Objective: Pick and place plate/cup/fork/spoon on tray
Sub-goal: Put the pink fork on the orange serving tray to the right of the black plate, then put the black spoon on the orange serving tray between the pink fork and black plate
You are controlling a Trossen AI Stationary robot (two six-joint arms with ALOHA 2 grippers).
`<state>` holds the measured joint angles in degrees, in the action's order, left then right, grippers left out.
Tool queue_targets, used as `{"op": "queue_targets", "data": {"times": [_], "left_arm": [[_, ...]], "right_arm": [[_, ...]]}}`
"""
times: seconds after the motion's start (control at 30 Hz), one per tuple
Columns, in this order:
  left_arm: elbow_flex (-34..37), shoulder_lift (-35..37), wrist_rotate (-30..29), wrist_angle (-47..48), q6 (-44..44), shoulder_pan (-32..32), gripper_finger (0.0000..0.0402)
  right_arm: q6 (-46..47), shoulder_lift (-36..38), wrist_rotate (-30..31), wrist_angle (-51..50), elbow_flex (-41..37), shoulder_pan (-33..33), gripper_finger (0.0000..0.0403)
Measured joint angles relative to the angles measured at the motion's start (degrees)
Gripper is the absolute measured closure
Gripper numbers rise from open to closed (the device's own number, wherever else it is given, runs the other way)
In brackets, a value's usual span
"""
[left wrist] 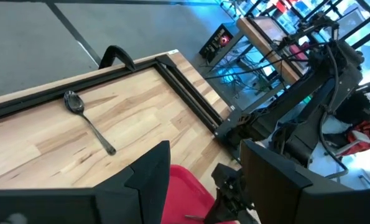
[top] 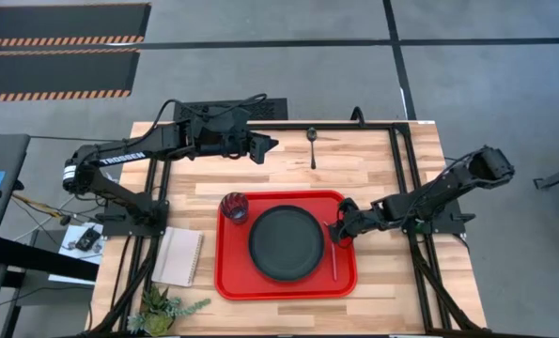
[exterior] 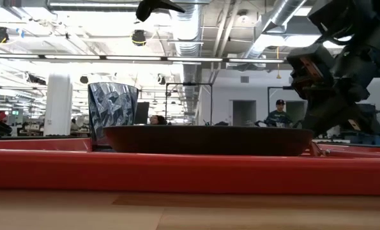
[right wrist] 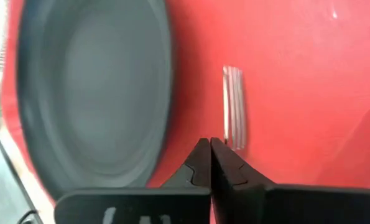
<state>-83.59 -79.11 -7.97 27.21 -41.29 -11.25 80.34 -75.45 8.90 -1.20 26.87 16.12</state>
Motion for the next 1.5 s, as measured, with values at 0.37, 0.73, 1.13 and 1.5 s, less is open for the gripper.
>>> {"op": "queue_targets", "data": {"times": [0.37,0.73,1.13,1.5], "left_arm": [[0.0,0.0,0.0,0.3,0.0,0.0,0.0221],[0.0,0.0,0.0,0.3,0.1,0.0,0.0221],[0.0,0.0,0.0,0.4,0.1,0.0,0.0221],[0.0,0.0,-0.9,0.4,0.1,0.0,0.0221]], "right_arm": [[0.2,-0.7,0.3,-0.1,0.0,0.0,0.0393],[0.6,-0.7,0.4,-1.9,0.0,0.0,0.0393],[-0.2,-0.6,1.6,-4.4,0.0,0.0,0.0391],[-3.4,4.5,1.7,-4.3,0.0,-5.0,0.0379]]}}
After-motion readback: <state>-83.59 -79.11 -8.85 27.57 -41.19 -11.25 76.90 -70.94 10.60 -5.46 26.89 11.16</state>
